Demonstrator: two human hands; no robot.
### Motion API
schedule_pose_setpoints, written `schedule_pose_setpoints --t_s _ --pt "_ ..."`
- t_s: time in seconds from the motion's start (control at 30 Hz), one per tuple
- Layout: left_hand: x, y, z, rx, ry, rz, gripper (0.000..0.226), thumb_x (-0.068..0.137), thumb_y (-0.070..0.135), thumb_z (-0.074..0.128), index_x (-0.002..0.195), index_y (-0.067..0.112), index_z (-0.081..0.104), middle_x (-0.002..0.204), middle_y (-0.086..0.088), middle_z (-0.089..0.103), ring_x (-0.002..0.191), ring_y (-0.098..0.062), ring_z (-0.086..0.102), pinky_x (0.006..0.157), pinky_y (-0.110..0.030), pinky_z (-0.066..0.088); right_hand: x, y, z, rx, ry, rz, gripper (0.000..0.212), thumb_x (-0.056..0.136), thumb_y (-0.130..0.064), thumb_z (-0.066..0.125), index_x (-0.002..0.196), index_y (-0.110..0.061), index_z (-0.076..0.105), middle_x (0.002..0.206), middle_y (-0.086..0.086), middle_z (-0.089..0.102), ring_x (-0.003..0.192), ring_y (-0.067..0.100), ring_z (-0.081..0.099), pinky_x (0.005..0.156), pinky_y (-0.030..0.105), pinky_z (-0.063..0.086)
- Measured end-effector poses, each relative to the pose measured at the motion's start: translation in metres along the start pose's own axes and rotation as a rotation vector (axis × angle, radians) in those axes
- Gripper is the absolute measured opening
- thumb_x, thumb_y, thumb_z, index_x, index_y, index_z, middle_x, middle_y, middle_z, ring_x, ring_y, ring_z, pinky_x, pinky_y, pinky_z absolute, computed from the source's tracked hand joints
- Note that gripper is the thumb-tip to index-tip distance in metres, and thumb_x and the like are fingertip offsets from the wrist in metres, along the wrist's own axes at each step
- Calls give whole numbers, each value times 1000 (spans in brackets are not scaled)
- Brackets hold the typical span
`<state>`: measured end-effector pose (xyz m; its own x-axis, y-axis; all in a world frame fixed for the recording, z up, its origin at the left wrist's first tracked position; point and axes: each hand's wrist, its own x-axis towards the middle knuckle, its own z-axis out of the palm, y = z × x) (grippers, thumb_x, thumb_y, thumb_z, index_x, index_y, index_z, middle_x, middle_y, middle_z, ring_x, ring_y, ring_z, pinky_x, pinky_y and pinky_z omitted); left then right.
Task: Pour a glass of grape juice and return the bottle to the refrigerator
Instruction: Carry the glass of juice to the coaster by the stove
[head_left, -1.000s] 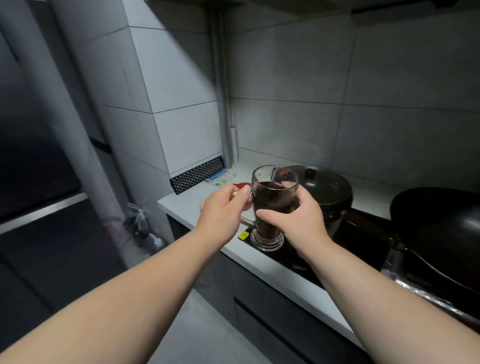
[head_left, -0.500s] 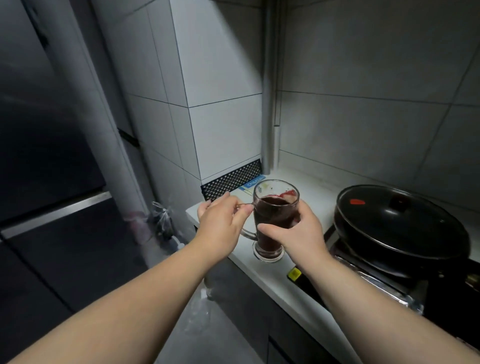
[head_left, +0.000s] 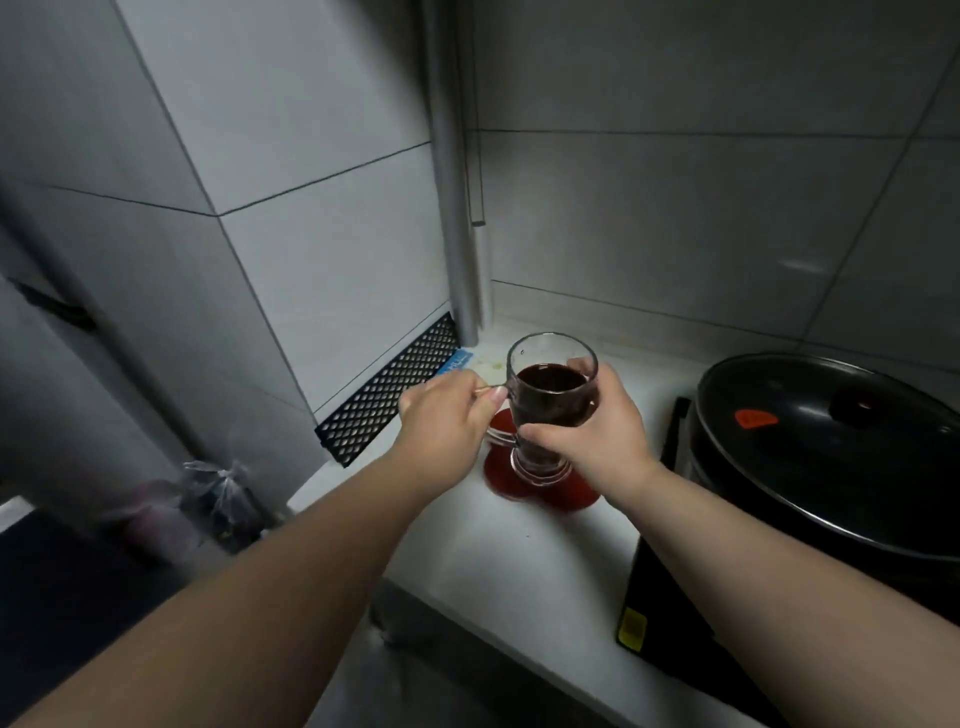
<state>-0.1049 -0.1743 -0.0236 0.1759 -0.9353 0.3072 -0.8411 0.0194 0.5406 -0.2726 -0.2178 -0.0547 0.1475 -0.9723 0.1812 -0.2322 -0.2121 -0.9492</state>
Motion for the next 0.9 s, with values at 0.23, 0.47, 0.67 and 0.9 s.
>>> schedule_pose_setpoints --t_s 0.23,0.47,0.67,0.9 --pt "86 -55 36 -10 -201 152 28 99 39 46 81 19 54 81 7 55 86 -15 49 88 -31 23 49 32 36 -61 176 80 79 60 -7 90 123 -21 45 101 -18 56 82 -25 53 72 -3 36" --pt "129 -86 82 -71 -321 230 24 99 39 45 81 25 51 75 13 51 84 -13 48 94 -37 28 71 69 57 -114 311 192 81 61 -9 90 127 -19 45 105 -11 58 84 -21 55 74 -2 38" --pt "141 -101 109 -101 -405 225 23 100 39 44 86 23 52 86 7 59 89 -16 50 94 -34 27 79 96 66 -177 349 279 79 56 -21 92 120 -28 46 104 -15 59 97 1 59 89 21 46" --pt "145 -111 126 -90 -455 239 22 100 39 43 86 25 51 86 8 57 89 -15 48 95 -36 28 81 115 72 -182 378 321 84 56 -20 93 125 -24 45 110 -12 59 108 12 58 97 27 45"
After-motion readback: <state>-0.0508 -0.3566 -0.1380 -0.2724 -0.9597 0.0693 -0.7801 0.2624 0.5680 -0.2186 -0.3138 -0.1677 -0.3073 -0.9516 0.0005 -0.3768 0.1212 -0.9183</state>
